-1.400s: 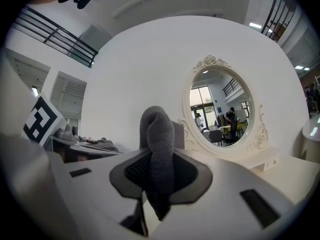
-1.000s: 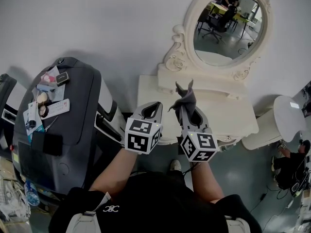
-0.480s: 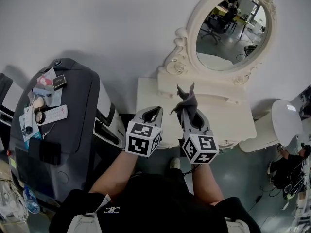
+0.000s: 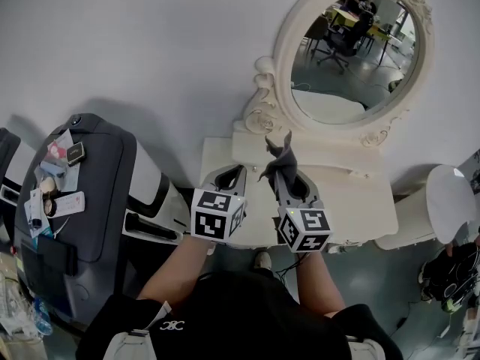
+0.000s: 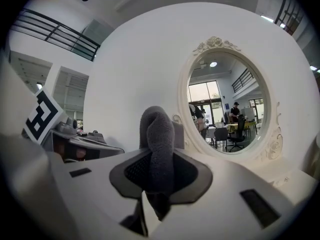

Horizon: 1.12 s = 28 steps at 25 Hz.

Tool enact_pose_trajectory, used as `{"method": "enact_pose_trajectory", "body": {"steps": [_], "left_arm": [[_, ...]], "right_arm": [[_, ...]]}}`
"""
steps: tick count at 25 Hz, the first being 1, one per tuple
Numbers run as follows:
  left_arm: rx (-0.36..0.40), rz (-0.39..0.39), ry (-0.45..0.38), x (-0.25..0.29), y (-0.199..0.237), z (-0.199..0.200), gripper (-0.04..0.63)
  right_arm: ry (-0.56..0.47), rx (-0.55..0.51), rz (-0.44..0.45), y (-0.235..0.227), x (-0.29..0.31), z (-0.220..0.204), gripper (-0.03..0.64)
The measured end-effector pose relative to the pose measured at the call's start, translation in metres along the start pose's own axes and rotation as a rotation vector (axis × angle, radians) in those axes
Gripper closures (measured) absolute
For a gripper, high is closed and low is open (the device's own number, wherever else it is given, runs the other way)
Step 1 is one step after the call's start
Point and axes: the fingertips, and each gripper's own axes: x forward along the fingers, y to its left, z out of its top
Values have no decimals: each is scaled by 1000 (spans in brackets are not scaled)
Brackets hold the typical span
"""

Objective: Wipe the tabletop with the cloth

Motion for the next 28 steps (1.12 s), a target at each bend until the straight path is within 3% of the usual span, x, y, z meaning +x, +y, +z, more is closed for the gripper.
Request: {"method": "enact_pose_trajectory", "body": {"steps": [6, 17, 23, 28], "left_arm": [[-9, 69, -21, 45, -5, 27, 589], [-117, 293, -37, 78, 4, 30, 589], [-124, 343, -28, 81, 15, 29, 589], [-127, 344, -50, 80, 29, 41, 589]], "right_arm": [[7, -65, 117, -40, 41, 19, 535], [77, -405, 400, -70, 139, 61, 535], [93, -582, 367, -71, 189, 85, 535], [96, -610, 272, -79, 213, 99, 535]]}}
